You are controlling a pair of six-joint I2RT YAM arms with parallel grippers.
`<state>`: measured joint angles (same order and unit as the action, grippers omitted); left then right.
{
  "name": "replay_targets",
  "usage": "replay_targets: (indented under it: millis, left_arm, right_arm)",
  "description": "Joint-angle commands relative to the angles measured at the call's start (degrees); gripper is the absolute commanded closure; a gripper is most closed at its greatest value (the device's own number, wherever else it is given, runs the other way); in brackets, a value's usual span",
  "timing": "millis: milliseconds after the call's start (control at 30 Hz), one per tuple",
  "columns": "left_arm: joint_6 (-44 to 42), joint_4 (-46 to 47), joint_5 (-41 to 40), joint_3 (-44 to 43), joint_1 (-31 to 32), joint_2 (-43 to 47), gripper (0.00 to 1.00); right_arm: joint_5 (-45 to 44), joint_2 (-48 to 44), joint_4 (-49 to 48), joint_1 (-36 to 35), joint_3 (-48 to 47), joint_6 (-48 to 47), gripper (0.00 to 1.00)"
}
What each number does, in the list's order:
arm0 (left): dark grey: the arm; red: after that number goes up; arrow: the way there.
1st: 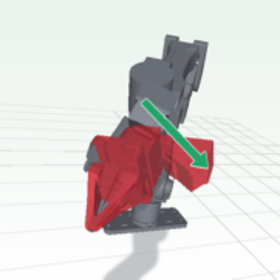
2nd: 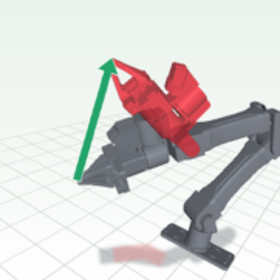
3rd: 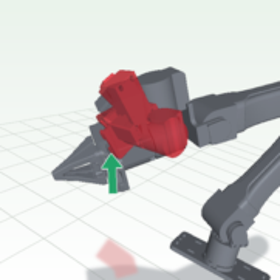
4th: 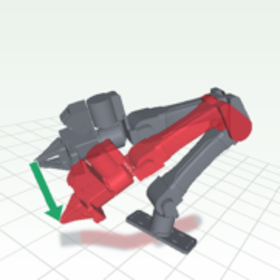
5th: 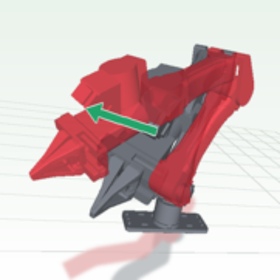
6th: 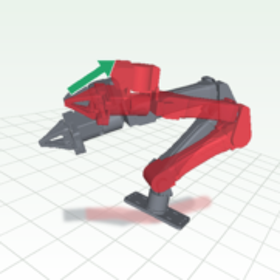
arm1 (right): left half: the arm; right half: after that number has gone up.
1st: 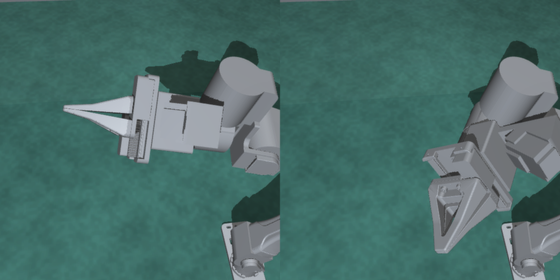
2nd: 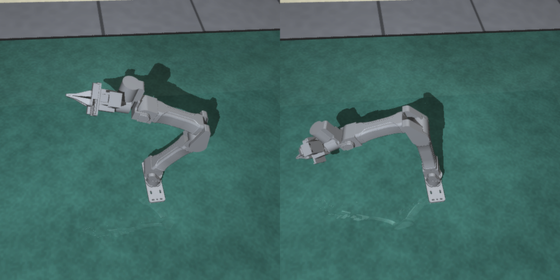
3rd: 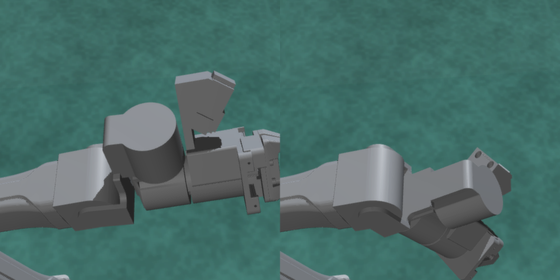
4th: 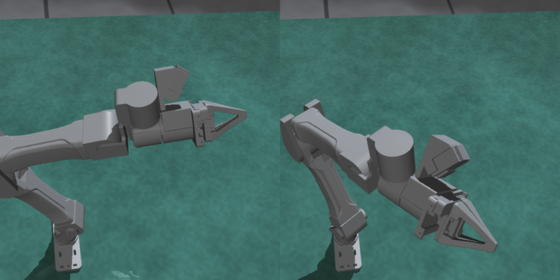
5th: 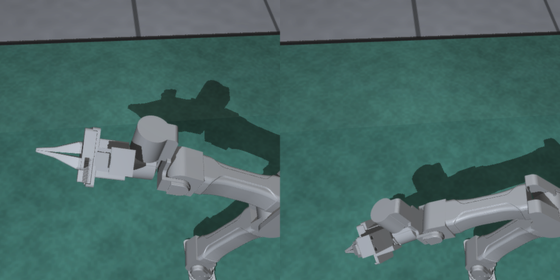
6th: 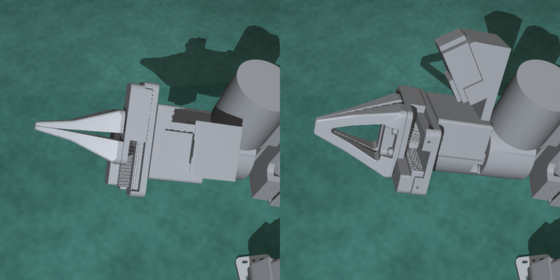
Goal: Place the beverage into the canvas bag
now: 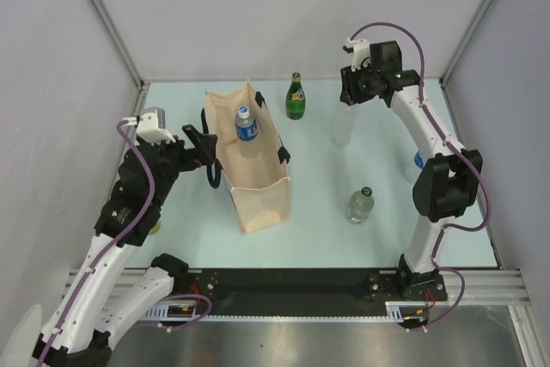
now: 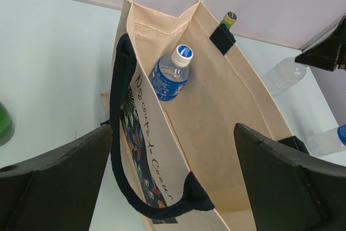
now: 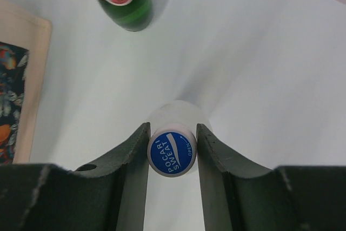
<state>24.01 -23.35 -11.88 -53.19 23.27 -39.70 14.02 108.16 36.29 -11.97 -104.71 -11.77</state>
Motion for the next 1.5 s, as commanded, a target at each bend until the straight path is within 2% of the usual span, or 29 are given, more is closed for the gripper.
replay_targets:
  millis: [0,333,600,700,967,1200,1467]
  left_arm:
    - [0.51,0.24,-0.86,-1.3,-0.5,0.94,0.0]
    - [-0.37,-1.16,-1.66,-1.48,-0.42,2.26,0.0]
    - [-0.98,-2.84,-3.41,-1.74,-0.42,4.19,0.0]
    - [-0.98,-3.71,-3.85,-1.57,-0.42,5.42,0.0]
    - [-0.98,-5.65,-5.0,-1.04,-0.42,8.32,0.0]
    - [-0.98,-7.14,-5.17,-0.78,-0.42,9.56,0.0]
    - [-0.81,-8.29,-5.08,-0.6,-0.5,10.17,0.0]
  right_arm:
    - [4.96,-11.64,-5.27,-3.84,-7.44,-0.1,1.0]
    - [8.3,-12.8,-2.72,-10.79,-21.06,4.39,1.0]
    - [6.9,-9.11,-3.33,-20.19,-37.21,4.21,1.0]
    - [6.46,-8.67,-4.04,-23.96,-39.43,3.17,1.0]
    - [5.84,-9.11,-2.11,-32.77,-34.7,0.61,1.0]
    - [8.3,-7.7,-0.7,-33.47,-28.11,-0.62,1.0]
    - [10.06,-4.98,-4.65,-33.56,-17.82,-2.2,1.0]
